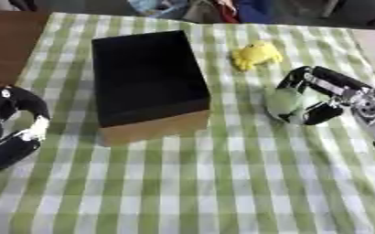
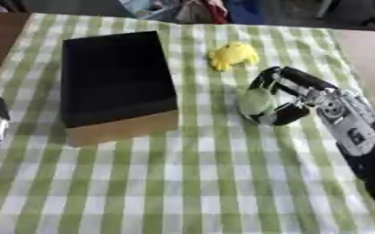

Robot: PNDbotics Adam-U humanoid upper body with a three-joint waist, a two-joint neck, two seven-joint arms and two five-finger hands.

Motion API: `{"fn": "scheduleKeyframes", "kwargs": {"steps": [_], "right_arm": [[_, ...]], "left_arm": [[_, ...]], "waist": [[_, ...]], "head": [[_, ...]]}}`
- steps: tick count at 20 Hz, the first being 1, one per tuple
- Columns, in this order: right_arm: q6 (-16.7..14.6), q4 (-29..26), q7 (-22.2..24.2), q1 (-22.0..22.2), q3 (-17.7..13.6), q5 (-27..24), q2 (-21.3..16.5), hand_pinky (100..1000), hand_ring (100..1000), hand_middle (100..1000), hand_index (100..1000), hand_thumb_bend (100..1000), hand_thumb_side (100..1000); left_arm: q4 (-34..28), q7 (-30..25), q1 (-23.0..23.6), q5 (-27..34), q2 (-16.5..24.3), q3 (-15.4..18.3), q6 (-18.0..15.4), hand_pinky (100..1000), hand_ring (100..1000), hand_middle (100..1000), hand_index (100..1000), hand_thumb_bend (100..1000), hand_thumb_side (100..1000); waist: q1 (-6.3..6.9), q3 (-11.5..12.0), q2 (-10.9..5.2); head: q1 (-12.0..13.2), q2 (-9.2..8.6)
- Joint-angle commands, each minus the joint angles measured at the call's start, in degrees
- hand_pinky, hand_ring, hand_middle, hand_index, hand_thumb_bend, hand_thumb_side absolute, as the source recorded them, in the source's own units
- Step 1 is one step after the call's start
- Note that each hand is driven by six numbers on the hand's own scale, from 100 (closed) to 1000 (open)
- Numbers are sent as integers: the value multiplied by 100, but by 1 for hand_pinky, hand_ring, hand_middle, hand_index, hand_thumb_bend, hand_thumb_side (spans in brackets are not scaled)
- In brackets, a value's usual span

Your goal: Pick up objects on the table and place them in the box.

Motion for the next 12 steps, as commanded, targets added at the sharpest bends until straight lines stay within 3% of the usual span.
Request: {"fn": "scheduleKeyframes", "kwargs": {"steps": [1, 5, 10, 11, 12], "right_arm": [[22, -86, -358, -96, -81, 52, -116, 554, 515, 353, 519, 271, 100], [75, -417, -605, -160, -104, -176, -170, 544, 504, 333, 505, 265, 100], [154, -983, -533, -420, -87, -547, -304, 552, 505, 333, 506, 271, 100], [166, -1058, -499, -510, -81, -579, -309, 554, 505, 334, 506, 166, 100], [156, -1126, -470, -620, -69, -570, -307, 555, 505, 335, 506, 268, 100]], "left_arm": [[-85, 7, -54, -2, 86, 16, 2, 679, 506, 530, 549, 130, 100], [-85, 12, -43, -1, 91, 18, 4, 678, 506, 530, 549, 134, 100], [-79, 8, -19, -5, 100, 14, 3, 678, 505, 530, 549, 135, 100], [-77, 5, -16, -6, 103, 10, 3, 678, 505, 530, 549, 151, 100], [-74, -2, -12, -7, 104, 4, 1, 678, 505, 530, 549, 134, 100]], "waist": [[20, -7, -89], [25, -27, -103], [24, -55, -126], [23, -60, -132], [19, -62, -139]], "head": [[-21, 35], [-19, 46], [-15, 63], [-15, 66], [-19, 70]]}}
